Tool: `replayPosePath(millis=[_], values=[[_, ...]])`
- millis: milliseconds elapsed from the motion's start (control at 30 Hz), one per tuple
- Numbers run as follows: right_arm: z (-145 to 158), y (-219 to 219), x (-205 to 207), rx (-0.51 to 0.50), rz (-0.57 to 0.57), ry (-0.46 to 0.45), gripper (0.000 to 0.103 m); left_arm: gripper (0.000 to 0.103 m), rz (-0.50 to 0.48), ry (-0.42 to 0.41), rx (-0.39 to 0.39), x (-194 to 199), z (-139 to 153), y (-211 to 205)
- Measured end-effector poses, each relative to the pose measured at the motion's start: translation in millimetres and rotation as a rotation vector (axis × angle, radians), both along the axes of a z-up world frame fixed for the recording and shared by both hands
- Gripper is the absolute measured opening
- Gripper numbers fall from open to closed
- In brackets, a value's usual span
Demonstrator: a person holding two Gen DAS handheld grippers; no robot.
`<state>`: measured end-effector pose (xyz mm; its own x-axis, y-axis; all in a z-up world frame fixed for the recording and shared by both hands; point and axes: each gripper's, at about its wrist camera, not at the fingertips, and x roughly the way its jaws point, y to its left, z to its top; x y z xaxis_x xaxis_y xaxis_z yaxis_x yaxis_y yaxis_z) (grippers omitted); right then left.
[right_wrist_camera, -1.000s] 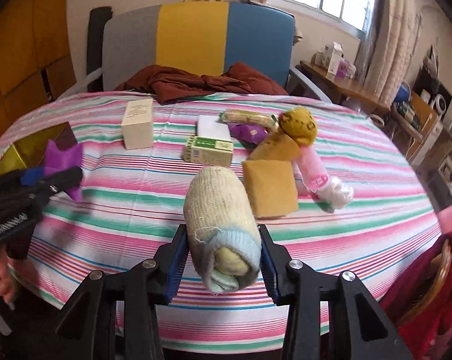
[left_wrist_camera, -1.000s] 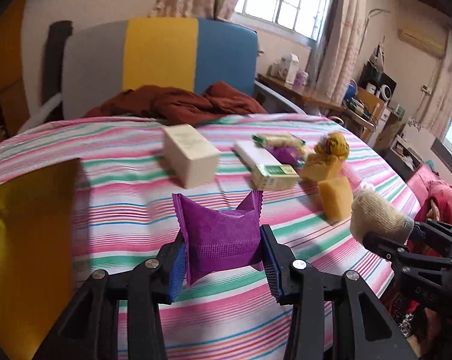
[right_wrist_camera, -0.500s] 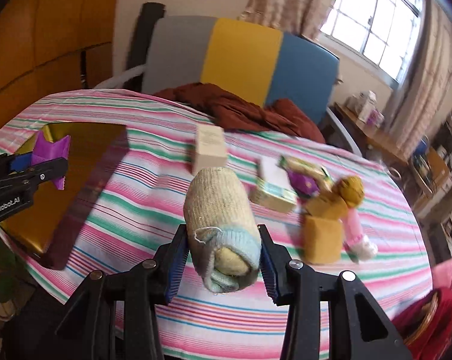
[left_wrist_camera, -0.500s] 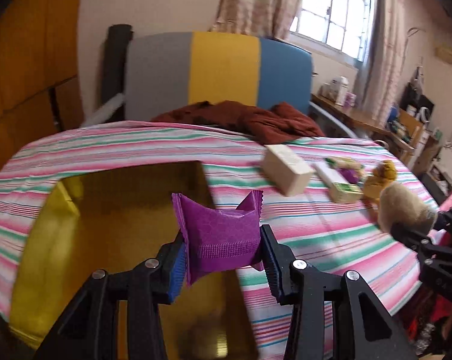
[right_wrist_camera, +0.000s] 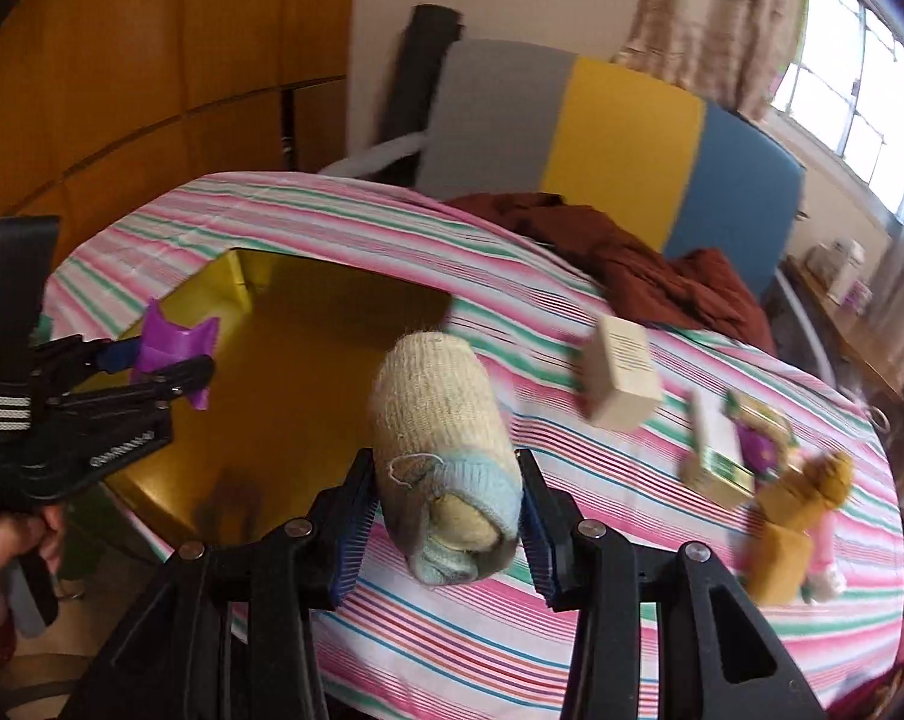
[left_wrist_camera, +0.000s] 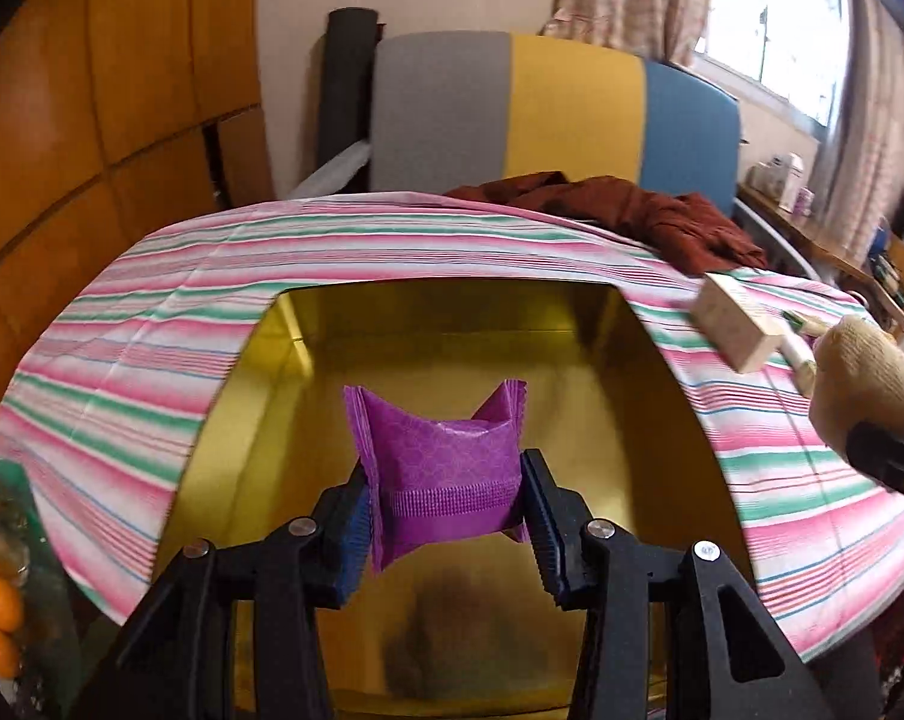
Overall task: Organize objects
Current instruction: 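Carry the sock roll and purple packet over the gold tray with both tools, then open both tools to drop the sock roll and purple packet into the tray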
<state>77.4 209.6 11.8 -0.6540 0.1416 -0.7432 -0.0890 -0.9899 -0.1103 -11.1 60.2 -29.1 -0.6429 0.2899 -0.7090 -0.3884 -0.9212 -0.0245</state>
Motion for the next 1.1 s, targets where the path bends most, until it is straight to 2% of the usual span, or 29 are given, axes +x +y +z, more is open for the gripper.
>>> replayPosePath(millis=[267, 467, 767, 1000, 1067, 1100], values=[[-7.1, -39.7, -30.8, -0.070, 0.099, -0.048, 0.044, 0.046, 0.057, -0.004, -0.031, -9.0, -8.8, -25.0], [-13.8, -55.8, -37.8, -0.066, 0.132, -0.064, 0.044, 0.046, 0.087, -0.028, -0.026, -15.3, -15.8, -36.9], [-19.7, -61.4, -49.1, -0.064, 0.136, -0.076, 0.044, 0.047, 0.106, -0.048, -0.048, -24.1, -23.8, -42.2], [-32.3, -58.7, -56.6, -0.113, 0.117, -0.102, 0.045, 0.048, 0.145, -0.047, -0.125, -27.7, -29.0, -43.1], [-35.0, -56.8, -57.8, -0.128, 0.106, -0.101, 0.050, 0.056, 0.170, -0.034, -0.158, -27.9, -28.3, -43.9], [-35.6, -55.8, -57.6, -0.134, 0.101, -0.102, 0.051, 0.067, 0.181, -0.026, -0.178, -27.9, -27.6, -43.7]])
